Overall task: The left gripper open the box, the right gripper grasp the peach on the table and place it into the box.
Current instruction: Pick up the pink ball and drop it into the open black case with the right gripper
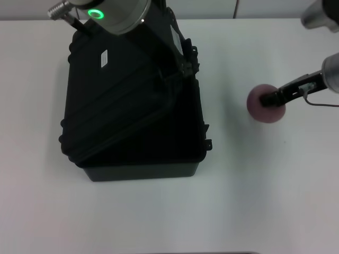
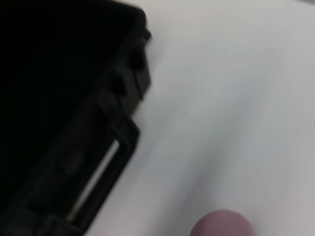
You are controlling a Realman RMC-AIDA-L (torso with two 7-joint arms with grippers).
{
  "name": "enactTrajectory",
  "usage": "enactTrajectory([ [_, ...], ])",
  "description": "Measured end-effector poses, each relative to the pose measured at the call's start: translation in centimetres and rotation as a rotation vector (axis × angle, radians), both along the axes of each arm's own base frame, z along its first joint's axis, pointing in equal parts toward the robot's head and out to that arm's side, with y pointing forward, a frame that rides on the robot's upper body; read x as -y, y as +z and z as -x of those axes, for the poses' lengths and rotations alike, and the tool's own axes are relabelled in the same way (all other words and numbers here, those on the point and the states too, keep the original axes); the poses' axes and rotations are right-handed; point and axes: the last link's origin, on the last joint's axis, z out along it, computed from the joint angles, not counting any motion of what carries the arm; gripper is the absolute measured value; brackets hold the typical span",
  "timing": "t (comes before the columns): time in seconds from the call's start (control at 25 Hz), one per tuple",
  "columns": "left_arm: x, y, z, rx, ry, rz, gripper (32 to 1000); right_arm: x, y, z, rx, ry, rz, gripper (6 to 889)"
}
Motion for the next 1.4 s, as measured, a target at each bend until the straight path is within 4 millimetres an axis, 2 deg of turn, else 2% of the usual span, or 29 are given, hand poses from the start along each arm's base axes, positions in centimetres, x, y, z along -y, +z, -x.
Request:
enactTrajectory([
  [0.2, 0.0, 0.0, 0.0, 0.0, -0.001, 0.0, 89, 0.3, 1.6, 1.6, -0.117, 0.07, -0.025, 139],
  [0.32, 0.0, 0.0, 0.0, -0.001, -0.003, 0.0, 90, 0.5, 2.7, 3.0, -0.251, 0.132, -0.031, 116],
  [0.52, 0.0, 0.0, 0.0, -0.003, -0.011, 0.003, 90, 0.9, 3.6, 4.3, -0.403, 0.215, -0.027, 98],
  [0.64, 0.0, -0.1, -0.1, -0.004, -0.014, 0.004, 90, 0.8, 2.9, 5.1, -0.452, 0.259, -0.002, 90],
  [0.96, 0.0, -0.1, -0.3, -0.005, -0.022, 0.004, 91, -1.0, -1.0, 6.4, -0.45, 0.324, 0.071, 89],
  [1.16, 0.0, -0.3, -0.5, -0.002, -0.019, 0.02, 91, -1.9, -1.7, 6.5, -0.404, 0.359, 0.031, 90],
  [1.4, 0.0, -0.4, -0.5, -0.002, -0.025, 0.029, 91, -2.6, -3.7, 7.2, -0.361, 0.408, 0.008, 66],
])
